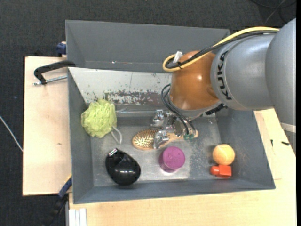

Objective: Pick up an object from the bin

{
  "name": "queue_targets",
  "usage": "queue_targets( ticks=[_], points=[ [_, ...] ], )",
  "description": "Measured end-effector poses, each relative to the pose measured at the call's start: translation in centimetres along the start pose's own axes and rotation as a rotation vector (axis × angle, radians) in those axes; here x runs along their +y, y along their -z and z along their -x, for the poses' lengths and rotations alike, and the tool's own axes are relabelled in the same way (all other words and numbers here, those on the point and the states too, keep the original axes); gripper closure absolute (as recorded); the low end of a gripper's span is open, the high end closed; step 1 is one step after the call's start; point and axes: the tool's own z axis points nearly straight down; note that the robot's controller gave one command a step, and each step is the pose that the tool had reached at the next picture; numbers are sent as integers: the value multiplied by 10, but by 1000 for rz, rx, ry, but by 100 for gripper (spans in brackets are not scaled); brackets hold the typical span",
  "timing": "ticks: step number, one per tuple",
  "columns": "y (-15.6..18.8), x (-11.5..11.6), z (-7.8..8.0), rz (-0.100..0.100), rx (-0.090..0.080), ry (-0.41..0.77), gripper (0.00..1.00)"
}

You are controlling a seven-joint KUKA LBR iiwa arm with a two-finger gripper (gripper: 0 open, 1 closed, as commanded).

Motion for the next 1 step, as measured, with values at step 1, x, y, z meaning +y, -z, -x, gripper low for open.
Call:
queue_targets(
  ticks=[1],
  points=[
    [0, 0, 0, 0, 0, 0, 100]
  ],
)
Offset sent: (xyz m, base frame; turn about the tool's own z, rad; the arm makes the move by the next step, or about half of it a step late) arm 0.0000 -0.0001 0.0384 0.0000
